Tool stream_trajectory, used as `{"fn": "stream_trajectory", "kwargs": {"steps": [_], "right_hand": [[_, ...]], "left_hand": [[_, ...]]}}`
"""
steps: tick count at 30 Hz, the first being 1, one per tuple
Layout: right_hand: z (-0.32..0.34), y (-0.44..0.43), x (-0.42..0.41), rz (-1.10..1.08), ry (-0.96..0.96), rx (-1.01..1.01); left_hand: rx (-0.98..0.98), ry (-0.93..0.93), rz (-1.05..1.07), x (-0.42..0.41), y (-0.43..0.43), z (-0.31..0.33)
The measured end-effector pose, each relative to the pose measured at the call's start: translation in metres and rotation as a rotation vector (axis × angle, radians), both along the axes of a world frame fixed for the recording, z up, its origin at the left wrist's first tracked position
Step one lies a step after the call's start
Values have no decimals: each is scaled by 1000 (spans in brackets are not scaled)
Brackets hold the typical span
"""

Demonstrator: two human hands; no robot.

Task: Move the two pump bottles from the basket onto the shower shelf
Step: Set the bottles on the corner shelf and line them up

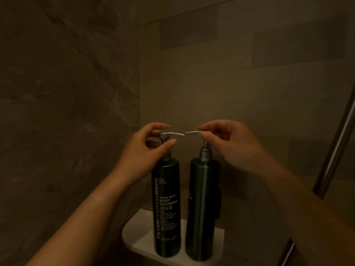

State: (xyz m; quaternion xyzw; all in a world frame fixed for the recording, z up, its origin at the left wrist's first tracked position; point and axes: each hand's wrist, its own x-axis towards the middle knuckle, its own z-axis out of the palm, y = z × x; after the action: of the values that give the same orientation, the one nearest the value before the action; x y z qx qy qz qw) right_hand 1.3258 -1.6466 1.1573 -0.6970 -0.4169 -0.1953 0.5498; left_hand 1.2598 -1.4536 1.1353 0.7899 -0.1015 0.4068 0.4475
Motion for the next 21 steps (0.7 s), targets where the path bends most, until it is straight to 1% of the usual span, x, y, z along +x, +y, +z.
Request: {"fn": "stream_trajectory", "kwargs": {"steps": [3,8,17,21], "right_hand": [[0,2,1,-8,8,-4],[-2,-2,2,-23,19,-8],[-3,1,6,-36,-69,-25],[-6,3,8,-40,-70,-17]], "left_hand": [[-20,-17,-18,1,2,-3],[-4,8,-42,-4,6,-11],[-20,-2,-6,-6,6,-27],[-23,-22,-6,-6,5,-29]]}}
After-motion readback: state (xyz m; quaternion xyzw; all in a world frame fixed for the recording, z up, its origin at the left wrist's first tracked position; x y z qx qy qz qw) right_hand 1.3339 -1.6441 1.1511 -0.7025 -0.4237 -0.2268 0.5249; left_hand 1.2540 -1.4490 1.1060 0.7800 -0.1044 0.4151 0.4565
